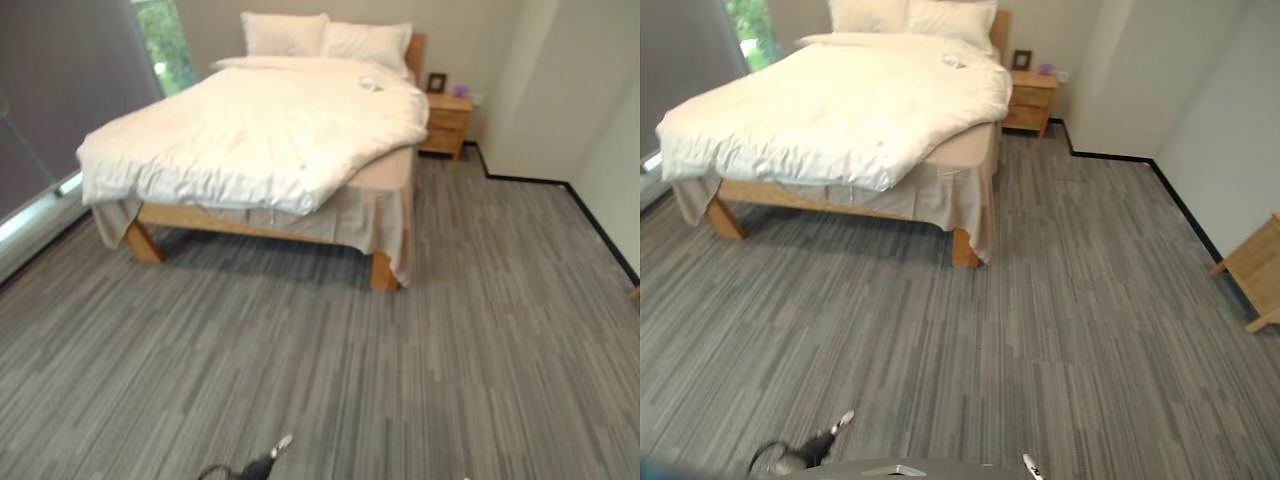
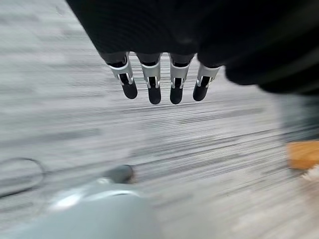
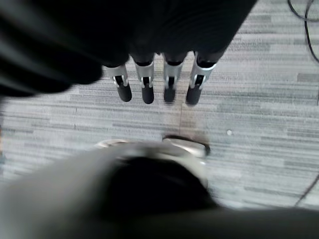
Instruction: Making the bed.
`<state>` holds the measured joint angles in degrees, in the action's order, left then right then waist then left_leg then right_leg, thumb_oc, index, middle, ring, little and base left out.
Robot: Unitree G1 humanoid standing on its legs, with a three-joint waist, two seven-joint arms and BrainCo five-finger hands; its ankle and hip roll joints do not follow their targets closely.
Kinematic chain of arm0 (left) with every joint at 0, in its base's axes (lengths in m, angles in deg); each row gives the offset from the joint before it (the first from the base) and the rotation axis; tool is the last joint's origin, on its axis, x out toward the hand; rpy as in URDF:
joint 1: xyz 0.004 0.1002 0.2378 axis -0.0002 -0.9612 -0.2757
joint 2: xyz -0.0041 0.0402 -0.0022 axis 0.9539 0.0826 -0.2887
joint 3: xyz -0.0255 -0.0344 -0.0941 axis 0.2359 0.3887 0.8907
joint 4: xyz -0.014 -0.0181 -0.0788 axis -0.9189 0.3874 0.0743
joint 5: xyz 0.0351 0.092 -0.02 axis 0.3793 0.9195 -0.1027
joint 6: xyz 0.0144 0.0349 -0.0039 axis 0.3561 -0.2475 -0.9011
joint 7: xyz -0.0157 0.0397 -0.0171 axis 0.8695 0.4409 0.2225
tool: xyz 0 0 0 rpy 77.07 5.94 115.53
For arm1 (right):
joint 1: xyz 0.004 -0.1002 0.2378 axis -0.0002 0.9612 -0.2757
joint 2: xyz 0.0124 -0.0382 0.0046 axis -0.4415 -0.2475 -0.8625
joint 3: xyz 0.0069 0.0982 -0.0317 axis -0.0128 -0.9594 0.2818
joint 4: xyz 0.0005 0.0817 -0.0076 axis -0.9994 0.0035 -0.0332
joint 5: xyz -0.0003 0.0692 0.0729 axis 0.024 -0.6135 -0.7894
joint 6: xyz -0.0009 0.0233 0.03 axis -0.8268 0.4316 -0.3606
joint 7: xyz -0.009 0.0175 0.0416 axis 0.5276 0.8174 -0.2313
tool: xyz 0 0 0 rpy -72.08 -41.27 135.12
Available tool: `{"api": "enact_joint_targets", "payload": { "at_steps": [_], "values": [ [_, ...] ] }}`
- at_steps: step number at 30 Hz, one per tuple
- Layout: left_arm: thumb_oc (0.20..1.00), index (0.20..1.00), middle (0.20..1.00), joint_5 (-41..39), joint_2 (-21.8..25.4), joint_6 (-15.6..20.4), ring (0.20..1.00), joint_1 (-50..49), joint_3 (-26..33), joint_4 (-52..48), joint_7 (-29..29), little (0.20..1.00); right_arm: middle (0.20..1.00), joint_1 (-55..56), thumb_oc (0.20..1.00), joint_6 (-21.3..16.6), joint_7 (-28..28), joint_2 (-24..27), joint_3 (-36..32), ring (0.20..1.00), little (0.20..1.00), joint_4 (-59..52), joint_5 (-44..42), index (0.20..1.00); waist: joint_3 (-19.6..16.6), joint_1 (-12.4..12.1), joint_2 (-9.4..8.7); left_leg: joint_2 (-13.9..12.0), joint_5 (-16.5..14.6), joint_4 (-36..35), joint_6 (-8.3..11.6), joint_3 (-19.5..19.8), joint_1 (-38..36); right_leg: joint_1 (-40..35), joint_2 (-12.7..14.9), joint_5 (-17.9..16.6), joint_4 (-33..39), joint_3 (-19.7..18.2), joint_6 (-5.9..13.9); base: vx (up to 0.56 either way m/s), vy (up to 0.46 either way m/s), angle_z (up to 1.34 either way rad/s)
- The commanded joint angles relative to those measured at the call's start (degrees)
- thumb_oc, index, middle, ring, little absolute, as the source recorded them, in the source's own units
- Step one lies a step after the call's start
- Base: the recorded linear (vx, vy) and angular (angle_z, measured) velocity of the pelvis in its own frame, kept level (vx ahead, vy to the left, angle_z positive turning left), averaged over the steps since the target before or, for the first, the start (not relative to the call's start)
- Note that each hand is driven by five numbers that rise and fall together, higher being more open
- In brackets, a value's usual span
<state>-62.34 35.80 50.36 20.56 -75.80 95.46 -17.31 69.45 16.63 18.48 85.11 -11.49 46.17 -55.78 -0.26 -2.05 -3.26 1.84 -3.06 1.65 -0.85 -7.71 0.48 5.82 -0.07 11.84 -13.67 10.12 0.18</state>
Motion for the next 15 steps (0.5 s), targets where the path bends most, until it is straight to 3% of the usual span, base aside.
{"api": "enact_joint_targets", "payload": {
  "at_steps": [1,4,6,11,12,13,15],
  "values": [
    [1.0,1.0,1.0,-2.2,-0.04,1.45,1.0,4.3,2.47,2.58,-0.7,1.0,1.0,-3.98,1.0,-1.73,-1.19,-0.15,3.38,1.0,1.0,-2.73,-0.7,1.0,1.54,0.56,-0.57,-0.57,6.61,-6.65,2.08,1.03,-2.13,-9.8,3.81,-13.71,17.77,-0.03,4.84,-0.01,0.036,-0.29],
    [1.0,1.0,1.0,-4.52,-0.06,2.07,1.0,4.09,4.25,2.76,-0.26,1.0,1.0,-4.08,1.0,-2.96,-0.4,0.93,4.96,1.0,1.0,-4.38,7.59,1.0,1.89,0.92,-0.57,-0.54,6.08,-6.65,1.86,0.78,-2.42,-9.53,3.81,-13.89,17.74,-0.88,4.98,0.0,0.039,-0.24],
    [1.0,1.0,1.0,-5.84,-0.37,2.41,1.0,3.74,4.6,2.74,-0.52,1.0,1.0,-4.05,1.0,-3.13,-0.38,0.92,4.04,1.0,1.0,-2.98,5.96,1.0,1.97,1.07,-0.56,-0.55,5.75,-6.65,1.66,0.53,-2.69,-9.54,3.9,-13.88,17.61,-1.05,5.15,0.02,0.044,-0.04],
    [1.0,1.0,1.0,-9.22,0.3,4.21,1.0,5.87,4.26,-1.01,0.51,1.0,1.0,-5.31,1.0,-4.53,0.23,2.3,-2.02,1.0,1.0,-1.22,-1.78,1.0,1.67,1.69,0.02,-0.26,4.84,-6.65,1.37,0.18,-3.72,-10.01,4.05,-14.0,17.63,-1.74,5.52,0.04,0.057,-0.05],
    [1.0,1.0,1.0,-10.21,0.87,4.91,1.0,6.61,3.87,-4.08,1.42,1.0,1.0,-5.32,1.0,-5.47,0.67,3.04,-3.8,1.0,1.0,-4.21,-5.18,1.0,1.75,1.97,0.28,-0.21,4.74,-6.65,1.4,0.03,-3.93,-10.13,4.1,-14.05,17.66,-1.99,5.69,0.01,0.084,-0.14],
    [1.0,1.0,1.0,-13.04,1.83,5.91,1.0,6.85,3.12,-10.82,1.74,1.0,1.0,-4.9,1.0,-7.45,1.33,4.61,-6.29,1.0,1.0,-14.14,-10.28,1.0,2.09,2.64,0.74,-0.17,4.69,-6.65,1.38,-0.35,-3.95,-9.76,4.21,-14.23,17.44,-2.51,6.05,-0.01,0.095,-0.15],
    [1.0,1.0,1.0,-16.79,2.37,6.61,1.0,7.05,3.4,-13.95,1.86,1.0,1.0,-4.56,1.0,-8.43,0.35,5.06,-7.54,1.0,1.0,-18.24,-14.42,1.0,2.3,2.9,0.92,-0.13,4.61,-6.65,1.33,-0.6,-4.03,-9.52,4.27,-14.22,17.15,-2.79,6.18,-0.01,0.058,-0.18]
  ]
}}
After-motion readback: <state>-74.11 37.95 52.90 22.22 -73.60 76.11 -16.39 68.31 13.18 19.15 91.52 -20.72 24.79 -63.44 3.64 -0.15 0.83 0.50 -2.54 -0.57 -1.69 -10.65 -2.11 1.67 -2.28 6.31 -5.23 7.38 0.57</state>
